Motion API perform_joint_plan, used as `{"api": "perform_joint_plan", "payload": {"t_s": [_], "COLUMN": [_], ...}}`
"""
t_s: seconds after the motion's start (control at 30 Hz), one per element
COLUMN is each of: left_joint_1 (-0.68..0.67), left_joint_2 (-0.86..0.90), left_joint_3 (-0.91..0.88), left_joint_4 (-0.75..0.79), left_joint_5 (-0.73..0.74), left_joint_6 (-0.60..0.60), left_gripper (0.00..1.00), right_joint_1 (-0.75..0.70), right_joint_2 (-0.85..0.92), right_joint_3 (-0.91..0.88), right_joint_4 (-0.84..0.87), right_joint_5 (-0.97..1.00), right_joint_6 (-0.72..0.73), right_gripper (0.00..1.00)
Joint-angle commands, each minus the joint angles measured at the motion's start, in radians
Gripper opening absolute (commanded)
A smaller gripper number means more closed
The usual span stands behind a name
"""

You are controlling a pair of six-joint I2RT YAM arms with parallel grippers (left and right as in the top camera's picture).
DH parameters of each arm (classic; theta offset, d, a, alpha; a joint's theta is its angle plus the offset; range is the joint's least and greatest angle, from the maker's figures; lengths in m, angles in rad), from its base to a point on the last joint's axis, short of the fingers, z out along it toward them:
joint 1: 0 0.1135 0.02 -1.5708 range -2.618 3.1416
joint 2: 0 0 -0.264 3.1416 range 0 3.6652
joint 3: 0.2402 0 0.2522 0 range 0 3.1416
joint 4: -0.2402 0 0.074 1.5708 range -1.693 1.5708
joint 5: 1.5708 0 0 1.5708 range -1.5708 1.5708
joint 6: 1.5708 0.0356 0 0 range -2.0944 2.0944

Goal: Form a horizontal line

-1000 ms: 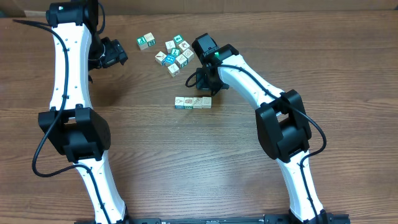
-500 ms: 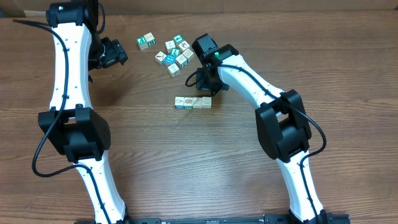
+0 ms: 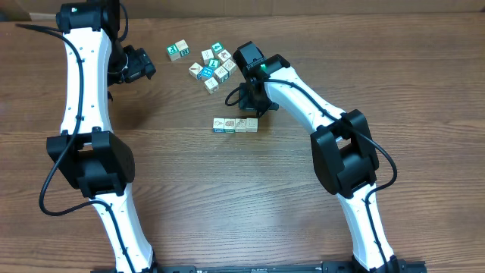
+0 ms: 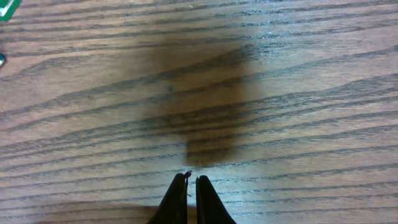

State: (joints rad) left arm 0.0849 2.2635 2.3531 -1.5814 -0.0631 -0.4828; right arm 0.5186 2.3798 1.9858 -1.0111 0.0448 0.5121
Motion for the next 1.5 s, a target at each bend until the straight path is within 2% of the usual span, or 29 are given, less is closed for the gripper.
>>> {"api": "perform_joint_plan", "payload": {"t_s": [0.0, 0.43, 1.47], "left_joint_1": [-0.006, -0.006, -0.006], "left_joint_2": [-0.001, -0.001, -0.001], "left_joint_3": [0.004, 0.004, 0.004], "left_joint_4": [0.001, 0.001, 0.001], "left_joint_5": [0.002, 0.002, 0.002], "left_joint_6": [-0.003, -0.004, -0.003], "left_gripper": [1.0, 1.0, 0.99], "right_joint_1": [0.006, 0.006, 0.015], "right_joint_2": [0.007, 0.007, 0.007], "right_joint_3": [-0.01, -0.01, -0.01], "right_joint_4": [0.01, 0.044, 0.009], "right_joint_5": [0.014, 0.014, 0.014], "right_joint_6": [0.023, 0.023, 0.023], "right_gripper": [0.04, 0.04, 0.04]}}
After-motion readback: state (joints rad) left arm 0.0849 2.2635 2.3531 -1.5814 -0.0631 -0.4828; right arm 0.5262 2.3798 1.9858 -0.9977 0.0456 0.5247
